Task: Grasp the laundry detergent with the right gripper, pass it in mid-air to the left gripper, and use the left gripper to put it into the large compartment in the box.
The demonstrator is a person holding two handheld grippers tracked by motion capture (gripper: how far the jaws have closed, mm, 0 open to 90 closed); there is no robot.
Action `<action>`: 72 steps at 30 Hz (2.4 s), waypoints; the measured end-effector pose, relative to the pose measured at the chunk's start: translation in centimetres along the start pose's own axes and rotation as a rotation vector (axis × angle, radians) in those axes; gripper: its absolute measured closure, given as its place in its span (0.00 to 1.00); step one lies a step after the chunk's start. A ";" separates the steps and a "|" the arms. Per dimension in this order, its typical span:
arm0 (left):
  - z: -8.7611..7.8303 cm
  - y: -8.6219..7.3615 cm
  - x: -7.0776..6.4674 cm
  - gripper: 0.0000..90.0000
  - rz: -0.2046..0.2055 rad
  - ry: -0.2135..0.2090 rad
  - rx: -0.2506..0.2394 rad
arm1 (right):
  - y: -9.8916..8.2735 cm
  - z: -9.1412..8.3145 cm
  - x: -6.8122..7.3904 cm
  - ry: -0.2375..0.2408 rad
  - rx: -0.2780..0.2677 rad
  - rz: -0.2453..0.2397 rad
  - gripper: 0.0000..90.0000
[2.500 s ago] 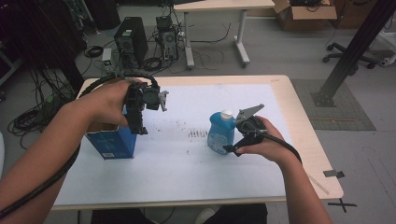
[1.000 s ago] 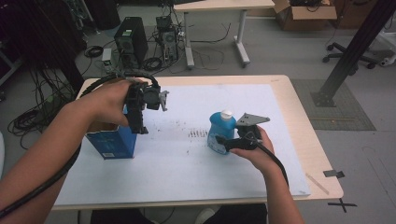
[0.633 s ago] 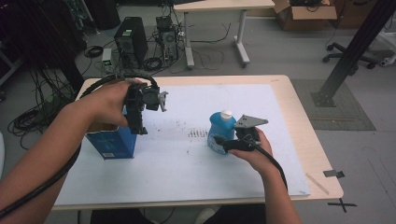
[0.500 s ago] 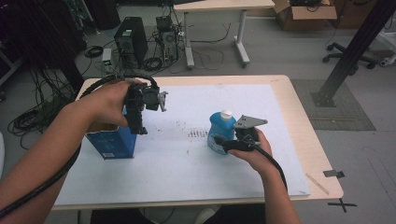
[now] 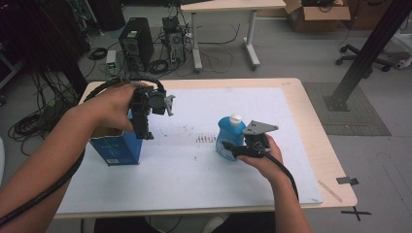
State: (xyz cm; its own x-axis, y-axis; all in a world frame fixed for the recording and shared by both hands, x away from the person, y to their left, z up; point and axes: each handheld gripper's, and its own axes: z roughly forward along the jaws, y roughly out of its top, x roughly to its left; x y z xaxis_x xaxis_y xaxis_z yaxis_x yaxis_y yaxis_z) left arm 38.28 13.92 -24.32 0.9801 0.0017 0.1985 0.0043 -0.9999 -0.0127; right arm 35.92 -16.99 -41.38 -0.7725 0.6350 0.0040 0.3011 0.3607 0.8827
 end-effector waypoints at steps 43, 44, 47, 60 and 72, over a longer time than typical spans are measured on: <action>-1.8 1.9 -0.3 0.01 0.033 0.012 -0.014 | 2.3 -1.8 1.2 0.095 -0.058 -0.077 0.51; -1.8 1.9 -0.3 0.01 0.035 0.013 -0.014 | 2.7 -2.1 1.2 0.102 -0.057 -0.085 0.51; -2.0 2.0 -0.3 0.01 0.040 0.012 -0.017 | 3.3 -2.5 1.2 0.119 -0.054 -0.101 0.51; -2.7 2.7 -0.5 0.00 0.053 -0.008 -0.026 | 5.5 -4.2 2.4 0.261 -0.015 -0.190 0.51; -2.6 4.3 -1.2 0.00 0.083 -0.053 -0.028 | 4.4 -2.3 4.0 0.367 -0.039 -0.199 0.51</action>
State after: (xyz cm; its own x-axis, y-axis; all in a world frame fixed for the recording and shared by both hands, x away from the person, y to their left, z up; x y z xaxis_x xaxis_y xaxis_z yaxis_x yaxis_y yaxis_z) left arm 36.62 9.57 -22.02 0.9860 -0.0813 0.1457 -0.0822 -0.9966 0.0006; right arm 32.88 -14.46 -36.38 -0.9634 0.2678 -0.0076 0.1100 0.4213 0.9002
